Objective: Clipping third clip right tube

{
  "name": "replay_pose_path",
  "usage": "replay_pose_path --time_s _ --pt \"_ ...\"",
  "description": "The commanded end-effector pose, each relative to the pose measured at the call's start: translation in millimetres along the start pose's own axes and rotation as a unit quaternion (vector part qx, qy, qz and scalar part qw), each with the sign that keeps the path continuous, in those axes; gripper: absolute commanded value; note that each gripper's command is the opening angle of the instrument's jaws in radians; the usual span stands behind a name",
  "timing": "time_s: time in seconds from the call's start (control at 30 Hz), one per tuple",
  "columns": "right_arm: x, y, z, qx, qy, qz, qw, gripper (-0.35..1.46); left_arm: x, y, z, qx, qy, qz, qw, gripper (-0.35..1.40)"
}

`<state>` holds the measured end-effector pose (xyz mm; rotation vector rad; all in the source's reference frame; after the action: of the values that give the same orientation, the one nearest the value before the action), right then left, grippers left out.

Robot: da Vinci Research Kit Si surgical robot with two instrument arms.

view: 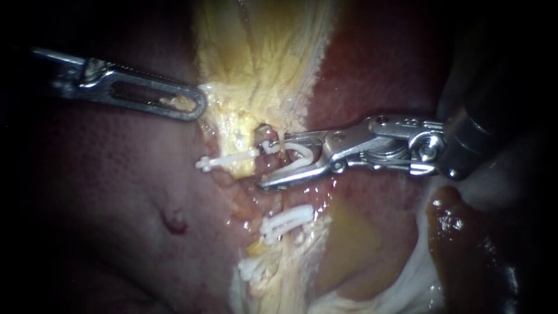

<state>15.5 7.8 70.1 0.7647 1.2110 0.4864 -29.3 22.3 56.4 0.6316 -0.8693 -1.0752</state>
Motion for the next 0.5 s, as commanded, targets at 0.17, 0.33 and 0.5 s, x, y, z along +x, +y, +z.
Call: replay_pose_path --time_s 0.17,0.33,0.5 --pt "0.0 -0.1 0.0 0.015 0.012 0.014 0.9997 0.5 0.0 0.0 0.0 0.0 0.0 0.0 1.0 -0.35" --pt "0.0 -0.4 -0.2 0.046 0.029 0.032 0.998 0.5 0.0 0.0 -0.1 0.0 0.0 0.0 1.0 -0.35" --pt "0.5 -1.4 -0.6 0.078 0.054 0.049 0.9943 0.5 0.0 0.1 -0.1 0.0 0.0 0.0 1.0 -0.35"
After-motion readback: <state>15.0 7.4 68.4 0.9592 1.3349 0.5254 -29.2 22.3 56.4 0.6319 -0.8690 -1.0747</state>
